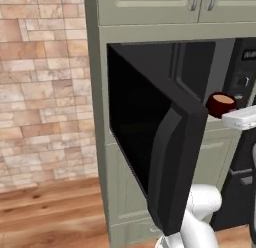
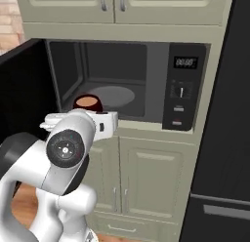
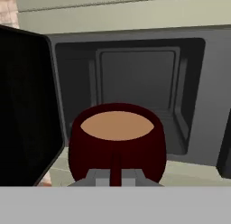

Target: Pick the cup of tea, navigate to the dining table, and place it on the saucer.

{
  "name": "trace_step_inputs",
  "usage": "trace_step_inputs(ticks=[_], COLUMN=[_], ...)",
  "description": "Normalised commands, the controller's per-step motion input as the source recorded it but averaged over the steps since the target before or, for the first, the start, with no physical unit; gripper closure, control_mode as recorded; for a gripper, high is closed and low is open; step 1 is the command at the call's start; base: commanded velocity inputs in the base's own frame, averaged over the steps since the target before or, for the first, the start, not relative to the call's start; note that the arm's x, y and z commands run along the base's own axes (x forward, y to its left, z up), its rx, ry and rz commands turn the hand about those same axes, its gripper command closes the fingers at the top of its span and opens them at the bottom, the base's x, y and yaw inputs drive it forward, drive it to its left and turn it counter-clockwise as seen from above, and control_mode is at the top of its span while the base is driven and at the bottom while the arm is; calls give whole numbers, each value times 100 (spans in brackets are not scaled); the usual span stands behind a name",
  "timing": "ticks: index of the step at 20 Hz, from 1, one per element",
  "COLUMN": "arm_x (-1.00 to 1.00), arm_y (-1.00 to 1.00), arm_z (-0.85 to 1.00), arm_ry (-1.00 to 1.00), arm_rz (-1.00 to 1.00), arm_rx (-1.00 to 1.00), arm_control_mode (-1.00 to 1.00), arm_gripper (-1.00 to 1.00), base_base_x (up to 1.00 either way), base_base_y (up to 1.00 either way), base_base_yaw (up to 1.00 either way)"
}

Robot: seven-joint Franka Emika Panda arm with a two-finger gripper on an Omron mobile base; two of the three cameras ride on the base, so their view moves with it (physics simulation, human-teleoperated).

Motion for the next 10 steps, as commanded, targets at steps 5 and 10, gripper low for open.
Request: trace_step_inputs(ticks=[5,10], arm_x=[0,0], arm_y=[0,0], arm_z=[0,0], arm_ry=[0,0], arm_rz=[0,0], arm_rx=[0,0], arm_control_mode=[100,100], arm_gripper=[100,100], base_base_x=[-41,-34], base_base_y=[-15,-21], base_base_yaw=[-38,-57])
